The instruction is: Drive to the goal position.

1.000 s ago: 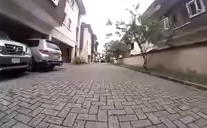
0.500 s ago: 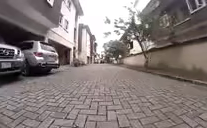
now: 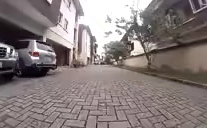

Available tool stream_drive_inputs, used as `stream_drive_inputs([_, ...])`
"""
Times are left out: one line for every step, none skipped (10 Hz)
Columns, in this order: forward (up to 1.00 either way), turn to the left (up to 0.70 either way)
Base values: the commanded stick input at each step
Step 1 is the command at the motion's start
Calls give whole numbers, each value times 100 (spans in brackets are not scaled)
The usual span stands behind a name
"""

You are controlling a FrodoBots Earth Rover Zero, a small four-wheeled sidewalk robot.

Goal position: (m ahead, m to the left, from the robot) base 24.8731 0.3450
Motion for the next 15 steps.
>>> stream_drive_inputs([70, 0])
stream_drive_inputs([70, 0])
stream_drive_inputs([70, 0])
stream_drive_inputs([70, 0])
stream_drive_inputs([70, 0])
stream_drive_inputs([70, 0])
stream_drive_inputs([70, 0])
stream_drive_inputs([70, 0])
stream_drive_inputs([70, 0])
stream_drive_inputs([70, 0])
stream_drive_inputs([70, 0])
stream_drive_inputs([70, 0])
stream_drive_inputs([70, 0])
stream_drive_inputs([70, 0])
stream_drive_inputs([70, 0])
